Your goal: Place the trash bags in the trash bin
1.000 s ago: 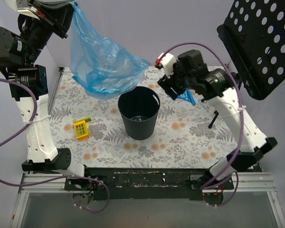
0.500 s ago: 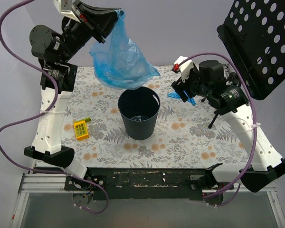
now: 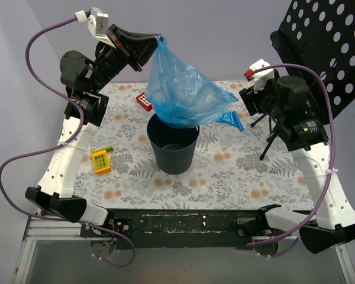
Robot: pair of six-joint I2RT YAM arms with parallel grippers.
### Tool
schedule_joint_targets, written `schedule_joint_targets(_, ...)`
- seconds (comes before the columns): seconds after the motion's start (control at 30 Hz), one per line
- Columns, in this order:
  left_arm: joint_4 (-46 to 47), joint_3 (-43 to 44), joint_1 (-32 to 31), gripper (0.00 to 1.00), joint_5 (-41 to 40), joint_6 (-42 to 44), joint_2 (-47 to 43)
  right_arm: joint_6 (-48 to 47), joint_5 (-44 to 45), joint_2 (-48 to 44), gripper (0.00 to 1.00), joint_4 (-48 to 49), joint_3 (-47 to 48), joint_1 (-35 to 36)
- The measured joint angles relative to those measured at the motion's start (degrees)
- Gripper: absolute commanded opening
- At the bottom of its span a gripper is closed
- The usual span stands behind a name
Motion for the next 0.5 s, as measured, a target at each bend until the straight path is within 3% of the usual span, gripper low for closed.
schedule_joint_targets(0.2, -0.33, -7.67, -0.24, 0.00, 0.17, -0.02, -5.01, 0.81, -0.24, -0.33, 0.75, 1.22, -0.26, -1.97)
schedule_joint_targets(0.5, -0.68, 2.82, -8.22, 0.00, 0.66, -3.58, -0.28, -0.39, 0.44, -0.31, 0.75, 4.50, -1.05, -2.34)
